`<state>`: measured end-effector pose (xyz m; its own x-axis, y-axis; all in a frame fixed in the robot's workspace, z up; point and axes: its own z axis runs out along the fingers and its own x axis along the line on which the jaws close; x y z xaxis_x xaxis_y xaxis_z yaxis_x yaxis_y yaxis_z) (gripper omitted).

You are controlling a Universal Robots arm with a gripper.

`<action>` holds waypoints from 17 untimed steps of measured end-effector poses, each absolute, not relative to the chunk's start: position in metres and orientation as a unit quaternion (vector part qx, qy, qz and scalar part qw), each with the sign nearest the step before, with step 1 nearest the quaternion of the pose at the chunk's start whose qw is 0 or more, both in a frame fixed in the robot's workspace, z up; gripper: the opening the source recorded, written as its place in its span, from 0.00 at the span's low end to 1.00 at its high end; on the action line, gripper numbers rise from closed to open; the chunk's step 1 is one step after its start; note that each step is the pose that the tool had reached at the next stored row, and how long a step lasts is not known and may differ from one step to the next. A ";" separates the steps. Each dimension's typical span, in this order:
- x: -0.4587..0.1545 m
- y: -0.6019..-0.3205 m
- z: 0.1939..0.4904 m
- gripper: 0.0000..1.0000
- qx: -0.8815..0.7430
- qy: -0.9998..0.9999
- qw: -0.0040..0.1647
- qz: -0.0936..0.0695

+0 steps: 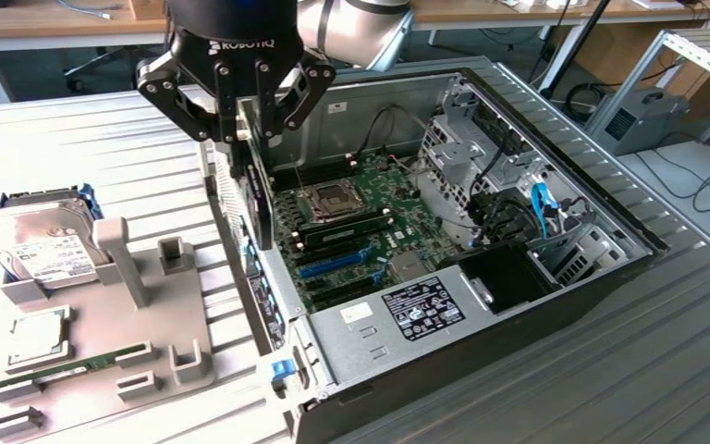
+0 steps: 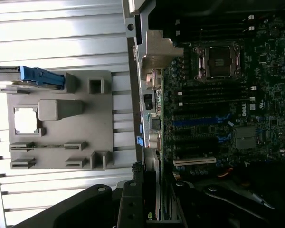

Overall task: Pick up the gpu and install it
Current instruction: 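Pick up the gpu and move the gpu toward the slot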

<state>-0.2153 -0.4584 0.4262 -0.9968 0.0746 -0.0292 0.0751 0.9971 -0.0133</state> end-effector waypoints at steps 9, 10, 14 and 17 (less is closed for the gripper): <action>-0.211 -0.458 0.426 0.26 0.037 0.999 0.014 -0.008; -0.210 -0.458 0.426 0.26 0.037 0.999 0.014 -0.008; -0.208 -0.458 0.425 0.26 0.037 0.999 0.014 -0.008; -0.207 -0.458 0.425 0.26 0.037 0.999 0.014 -0.008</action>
<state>-0.2068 -0.4584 0.4249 -0.9968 0.0747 -0.0294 0.0751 0.9971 -0.0145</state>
